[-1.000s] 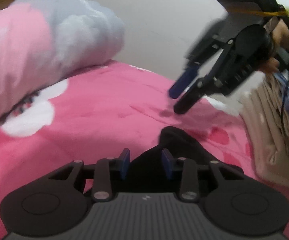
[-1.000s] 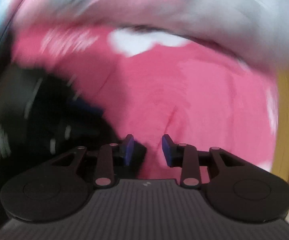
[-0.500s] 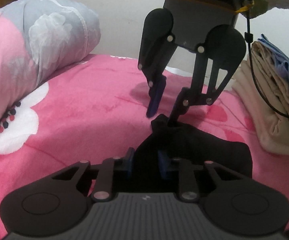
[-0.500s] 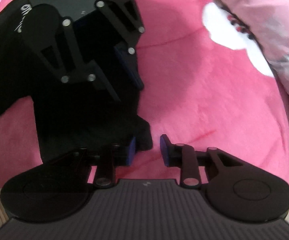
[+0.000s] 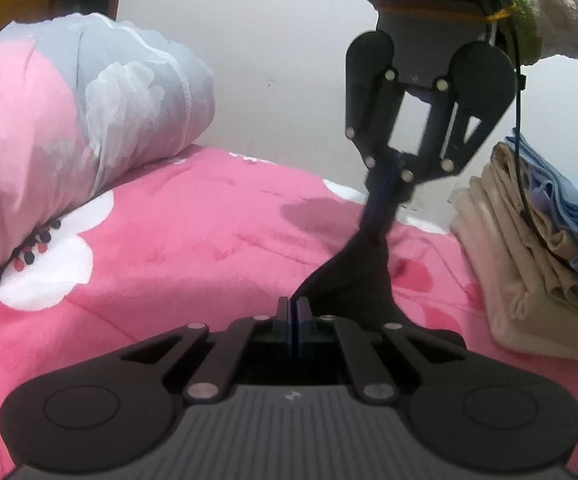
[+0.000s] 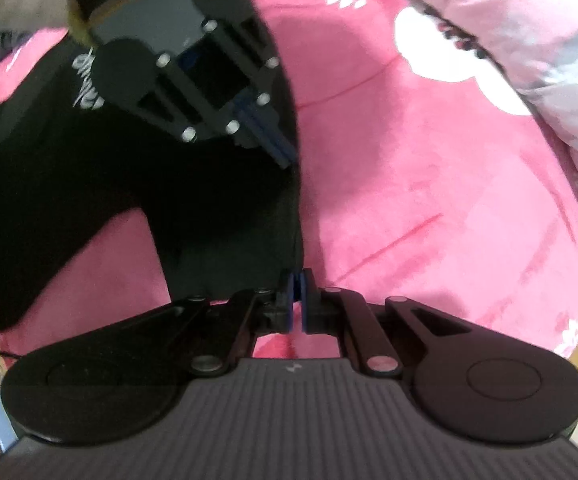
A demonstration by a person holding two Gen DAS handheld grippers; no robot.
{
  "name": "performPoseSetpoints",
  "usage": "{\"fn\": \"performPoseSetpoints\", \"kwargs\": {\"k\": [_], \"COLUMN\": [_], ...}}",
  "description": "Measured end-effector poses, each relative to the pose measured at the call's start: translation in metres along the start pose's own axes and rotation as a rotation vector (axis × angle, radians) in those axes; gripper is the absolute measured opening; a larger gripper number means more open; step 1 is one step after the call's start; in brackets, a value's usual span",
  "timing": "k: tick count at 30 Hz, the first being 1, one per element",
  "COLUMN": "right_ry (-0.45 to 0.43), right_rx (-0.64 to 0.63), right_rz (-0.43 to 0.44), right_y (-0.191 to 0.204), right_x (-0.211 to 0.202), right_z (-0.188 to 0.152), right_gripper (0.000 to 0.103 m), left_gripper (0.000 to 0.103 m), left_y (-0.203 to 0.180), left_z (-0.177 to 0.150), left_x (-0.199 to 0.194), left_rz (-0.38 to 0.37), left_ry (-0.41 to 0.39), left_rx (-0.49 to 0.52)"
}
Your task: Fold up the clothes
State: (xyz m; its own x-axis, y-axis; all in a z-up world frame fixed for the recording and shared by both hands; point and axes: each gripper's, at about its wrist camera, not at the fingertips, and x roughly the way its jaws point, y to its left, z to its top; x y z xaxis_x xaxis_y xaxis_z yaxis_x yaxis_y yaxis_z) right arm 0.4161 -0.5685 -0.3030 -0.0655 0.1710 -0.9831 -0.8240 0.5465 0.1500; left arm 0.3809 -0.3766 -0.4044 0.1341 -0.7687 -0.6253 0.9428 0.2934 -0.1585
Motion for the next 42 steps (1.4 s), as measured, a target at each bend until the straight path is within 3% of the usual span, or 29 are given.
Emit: {"fn": "performPoseSetpoints", "kwargs": {"k": [8,12,14,15,17,18,26,31,33,35,37,42], "right_ry": [0.018,0.007,-0.03,-0.054,-0.098,-0.116,-0.37,-0.532,-0.484,-0.408,-0.349,-0.188], "right_rx": [0.074,0.163,0.235,0.283,0.391,0.452,0.863,1.118,1.077,1.03,1.029,1.112], "right_rz": [-0.072,-0.12,-0.146,-0.158,-0.178,-0.185,-0.359,-0.468,-0.523,-0.481,-0.4,-0.215], "right_y": [-0.019,-0.023,-0.025,-0.026,-0.03,-0.033,0.029,0.068,0.091,0.092,0.075,0.008], "right_x": [0.031,0.039,0.033,0.028,0.016,0.01,-0.054,-0.094,-0.084,-0.062,-0.051,-0.02], "right_z": [0.003,0.0,-0.005,-0.009,-0.017,-0.022,-0.041,-0.052,-0.047,-0.038,-0.034,-0.028], "right_gripper": [0.001,0.004,0.015,0.021,0.042,0.046,0.048,0.048,0.046,0.043,0.035,0.038], "left_gripper": [0.004,0.015,0.028,0.042,0.046,0.047,0.047,0.046,0.044,0.04,0.03,0.025], "left_y": [0.01,0.006,0.006,0.006,0.009,0.011,0.009,-0.033,-0.064,-0.09,-0.11,-0.134], "left_z": [-0.002,-0.005,-0.006,-0.007,-0.007,-0.007,0.004,0.002,-0.004,-0.009,-0.014,-0.024], "left_x": [0.028,0.032,0.031,0.029,0.023,0.021,-0.008,-0.029,-0.023,-0.014,-0.004,0.018], "left_rz": [0.088,0.129,0.147,0.152,0.159,0.159,0.205,0.088,0.032,0.02,0.016,0.102], "left_ry": [0.067,0.06,0.045,0.034,0.0,-0.008,-0.072,-0.037,0.015,0.067,0.095,0.135], "left_rx": [-0.062,-0.043,-0.063,-0.082,-0.128,-0.148,-0.244,-0.231,-0.178,-0.121,-0.092,-0.055]}}
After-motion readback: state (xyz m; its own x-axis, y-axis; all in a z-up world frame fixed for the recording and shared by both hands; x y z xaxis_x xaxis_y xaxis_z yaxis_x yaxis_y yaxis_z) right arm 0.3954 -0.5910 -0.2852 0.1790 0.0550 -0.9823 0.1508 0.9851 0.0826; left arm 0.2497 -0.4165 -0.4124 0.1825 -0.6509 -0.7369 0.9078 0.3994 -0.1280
